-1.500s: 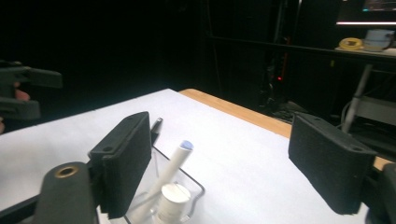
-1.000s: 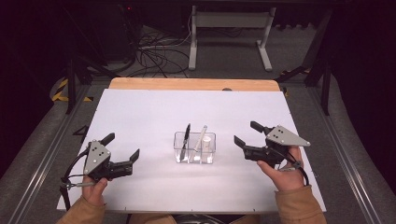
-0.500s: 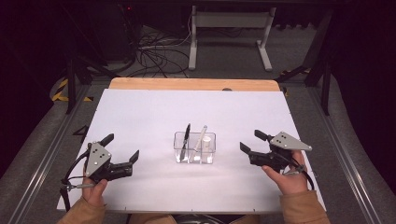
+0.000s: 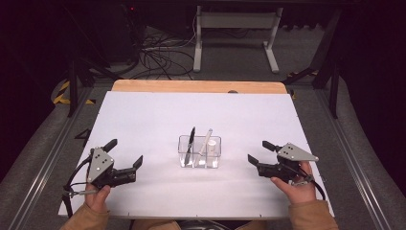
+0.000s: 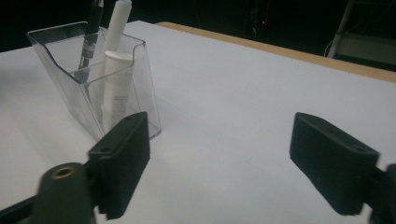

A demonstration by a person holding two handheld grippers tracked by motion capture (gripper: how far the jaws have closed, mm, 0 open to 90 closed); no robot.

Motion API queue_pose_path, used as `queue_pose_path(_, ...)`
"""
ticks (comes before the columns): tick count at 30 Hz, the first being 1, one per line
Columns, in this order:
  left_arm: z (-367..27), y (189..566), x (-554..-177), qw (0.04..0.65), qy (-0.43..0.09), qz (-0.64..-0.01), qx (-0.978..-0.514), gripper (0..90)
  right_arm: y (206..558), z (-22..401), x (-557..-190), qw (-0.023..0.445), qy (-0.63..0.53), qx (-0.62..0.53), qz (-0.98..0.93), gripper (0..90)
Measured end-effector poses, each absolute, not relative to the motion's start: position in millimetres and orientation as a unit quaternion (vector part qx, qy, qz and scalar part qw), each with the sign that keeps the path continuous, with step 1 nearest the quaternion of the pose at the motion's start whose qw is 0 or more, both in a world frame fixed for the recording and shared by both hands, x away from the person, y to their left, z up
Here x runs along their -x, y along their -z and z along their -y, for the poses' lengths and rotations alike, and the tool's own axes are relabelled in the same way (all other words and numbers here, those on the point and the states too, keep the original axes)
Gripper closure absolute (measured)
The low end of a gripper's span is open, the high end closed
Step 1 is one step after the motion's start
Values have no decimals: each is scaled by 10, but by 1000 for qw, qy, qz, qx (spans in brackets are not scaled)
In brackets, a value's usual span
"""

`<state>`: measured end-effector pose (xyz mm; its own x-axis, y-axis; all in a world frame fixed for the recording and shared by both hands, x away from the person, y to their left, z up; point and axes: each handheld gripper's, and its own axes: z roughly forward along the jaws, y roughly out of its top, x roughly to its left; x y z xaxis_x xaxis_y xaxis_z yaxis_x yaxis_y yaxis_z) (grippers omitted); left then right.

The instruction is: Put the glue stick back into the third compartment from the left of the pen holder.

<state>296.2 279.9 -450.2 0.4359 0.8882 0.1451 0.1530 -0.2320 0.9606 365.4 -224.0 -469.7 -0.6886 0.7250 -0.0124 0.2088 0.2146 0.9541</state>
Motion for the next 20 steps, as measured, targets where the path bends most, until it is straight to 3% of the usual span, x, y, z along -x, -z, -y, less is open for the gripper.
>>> queue_pose_path(7,-2794,4522,-2968,491,-373,-378,-691,37,4750,2216,-3667,236,-530,-317,-750,126)
queue_pose_path(20,-2846,4569,-3012,489,-364,-391,-689,38,4789,2201,-3697,230,-524,-327,-752,124)
